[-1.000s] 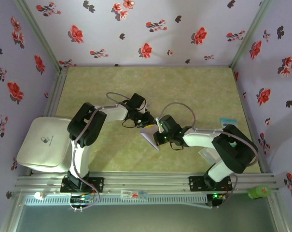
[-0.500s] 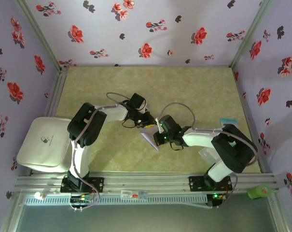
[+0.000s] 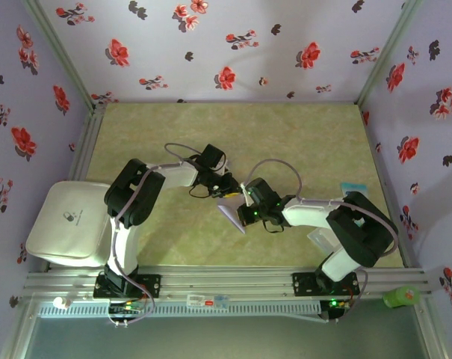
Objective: Fold a paper plane with a square sheet of paper (pick it up from the middle)
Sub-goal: Third fold the triangle at the center of the table.
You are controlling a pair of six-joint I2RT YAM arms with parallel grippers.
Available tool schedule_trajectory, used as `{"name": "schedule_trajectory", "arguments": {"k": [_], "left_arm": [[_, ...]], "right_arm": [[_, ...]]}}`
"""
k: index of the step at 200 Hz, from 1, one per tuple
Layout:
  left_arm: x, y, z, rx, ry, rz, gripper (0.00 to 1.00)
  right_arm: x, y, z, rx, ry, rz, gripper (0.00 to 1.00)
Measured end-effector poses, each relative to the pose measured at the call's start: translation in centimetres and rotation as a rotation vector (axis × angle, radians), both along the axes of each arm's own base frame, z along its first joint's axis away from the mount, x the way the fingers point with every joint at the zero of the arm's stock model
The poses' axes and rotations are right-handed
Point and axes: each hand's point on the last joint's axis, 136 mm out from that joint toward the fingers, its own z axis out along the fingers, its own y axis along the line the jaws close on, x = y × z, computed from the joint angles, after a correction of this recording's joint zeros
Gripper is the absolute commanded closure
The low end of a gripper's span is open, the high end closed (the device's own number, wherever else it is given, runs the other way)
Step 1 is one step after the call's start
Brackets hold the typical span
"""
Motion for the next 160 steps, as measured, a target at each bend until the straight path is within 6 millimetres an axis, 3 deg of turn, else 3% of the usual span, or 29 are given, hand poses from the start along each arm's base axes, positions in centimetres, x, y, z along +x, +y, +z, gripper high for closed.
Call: {"name": "schedule_trajectory", "arguments": {"k": [63,108,133,160], "left_arm": [[0.3,0.2,0.7,0.018,-0.015,0.035,0.73],[1.2,0.9,3.7,0.009,-0.087,0.094,0.69],[1.1,2.3,5.2,0.009,-0.121,0.141,0.72],[0.1,4.4,6.2,0.008,-0.135,0.204,0.82]], "right_arm": [[0.0,0.0,0.0,0.002,0.002,0.002,1.00],[-0.2,0.2,0.0,0.009,0.008,0.009,1.00],[-0.2,0.2,0.0,0.009,0.009,0.009,1.00],[-0.2,0.2,0.0,0.009,0.009,0.009,1.00]]}}
